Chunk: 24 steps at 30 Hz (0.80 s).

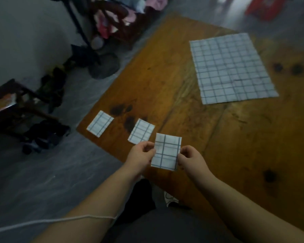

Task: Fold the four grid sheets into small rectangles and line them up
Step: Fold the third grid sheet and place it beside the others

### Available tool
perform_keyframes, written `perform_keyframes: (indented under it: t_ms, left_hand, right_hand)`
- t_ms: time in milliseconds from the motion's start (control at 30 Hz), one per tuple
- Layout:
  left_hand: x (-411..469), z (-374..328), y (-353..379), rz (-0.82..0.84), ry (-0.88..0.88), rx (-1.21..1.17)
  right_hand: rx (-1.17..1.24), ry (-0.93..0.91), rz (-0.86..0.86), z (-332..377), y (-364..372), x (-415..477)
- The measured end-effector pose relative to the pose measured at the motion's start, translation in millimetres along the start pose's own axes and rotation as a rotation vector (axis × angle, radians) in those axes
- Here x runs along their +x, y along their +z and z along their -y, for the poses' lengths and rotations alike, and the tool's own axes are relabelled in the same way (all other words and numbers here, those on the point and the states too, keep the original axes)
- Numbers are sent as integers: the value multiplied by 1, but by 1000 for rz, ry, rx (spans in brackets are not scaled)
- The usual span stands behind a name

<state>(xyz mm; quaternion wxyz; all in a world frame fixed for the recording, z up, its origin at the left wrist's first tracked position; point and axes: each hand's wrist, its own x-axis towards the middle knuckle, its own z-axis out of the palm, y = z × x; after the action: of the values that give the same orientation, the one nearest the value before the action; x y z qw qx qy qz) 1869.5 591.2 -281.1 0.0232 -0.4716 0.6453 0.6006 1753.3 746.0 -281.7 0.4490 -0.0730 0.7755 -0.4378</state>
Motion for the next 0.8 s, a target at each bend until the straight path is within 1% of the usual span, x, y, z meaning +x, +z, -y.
perform_keyframes:
  t_ms: [200,333,433,567,667,800]
  left_hand:
    - [64,-10,-1,284,-34,230]
    - [94,-7,4,411,11,482]
    - [109,-3,15,443,34,628]
    - [116,3,22,441,87,695]
    - [118,5,21,442,200,755]
    - [121,5,18,518,363,829]
  right_hand:
    - [73,107,-210,-15,9,24]
    - [110,200,-333,-24,25,37]
    - [98,266,-408,-33,36,48]
    - [-12,309,-501,-41,49,55]
    - [-114,283,-558,-42,57,55]
    - [-239,242,-577,-42,64,56]
